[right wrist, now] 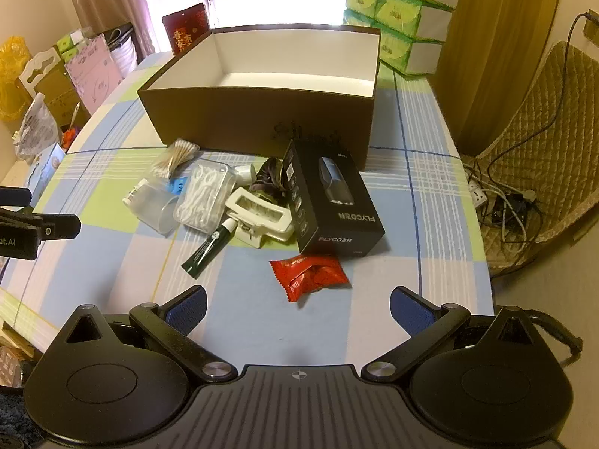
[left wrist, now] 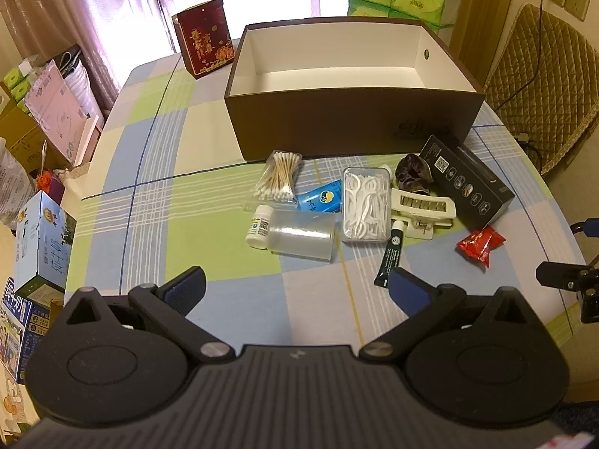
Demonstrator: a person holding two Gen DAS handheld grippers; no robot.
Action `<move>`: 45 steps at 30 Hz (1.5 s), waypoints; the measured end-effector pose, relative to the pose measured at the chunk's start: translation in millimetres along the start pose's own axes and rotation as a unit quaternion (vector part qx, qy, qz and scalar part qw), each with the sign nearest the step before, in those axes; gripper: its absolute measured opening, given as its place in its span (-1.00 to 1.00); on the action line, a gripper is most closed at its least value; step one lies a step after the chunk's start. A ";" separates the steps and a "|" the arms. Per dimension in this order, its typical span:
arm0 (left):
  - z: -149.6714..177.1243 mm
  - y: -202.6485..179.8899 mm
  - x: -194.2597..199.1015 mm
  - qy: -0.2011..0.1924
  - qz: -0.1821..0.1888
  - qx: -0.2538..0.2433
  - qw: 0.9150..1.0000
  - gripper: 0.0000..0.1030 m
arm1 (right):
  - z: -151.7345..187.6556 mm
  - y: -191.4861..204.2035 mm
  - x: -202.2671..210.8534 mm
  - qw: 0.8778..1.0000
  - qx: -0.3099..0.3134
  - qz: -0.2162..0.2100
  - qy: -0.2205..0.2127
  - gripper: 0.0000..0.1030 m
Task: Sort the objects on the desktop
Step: 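Move the right gripper toward the black FLYCO box and grasp it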
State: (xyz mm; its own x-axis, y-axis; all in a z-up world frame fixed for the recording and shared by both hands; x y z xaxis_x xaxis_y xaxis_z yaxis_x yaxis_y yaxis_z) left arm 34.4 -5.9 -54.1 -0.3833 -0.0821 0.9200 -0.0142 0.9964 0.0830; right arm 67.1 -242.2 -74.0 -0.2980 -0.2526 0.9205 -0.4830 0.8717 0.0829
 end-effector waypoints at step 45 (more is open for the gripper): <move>-20.1 19.8 -43.2 0.041 0.016 -0.008 0.999 0.99 | -34.1 -9.6 -27.9 0.999 -0.031 -0.037 -0.018 0.97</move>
State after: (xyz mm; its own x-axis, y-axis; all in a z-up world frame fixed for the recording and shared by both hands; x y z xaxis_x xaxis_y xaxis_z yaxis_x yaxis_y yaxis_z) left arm 69.3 17.0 -84.5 -0.3073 -0.0512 0.9502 0.0128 0.9982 0.0580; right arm 108.1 -229.2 -87.4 -0.2924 -0.3315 0.8970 -0.4531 0.8740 0.1753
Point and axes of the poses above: each gripper's, at about its wrist camera, not at the fingertips, and x roughly against the way its jaws point, y to its left, z to its underside, the point moved 6 cm from there along -x, roughly the way its jaws point, and after that the axes turned 9 degrees about y, right-handed, at the moved point
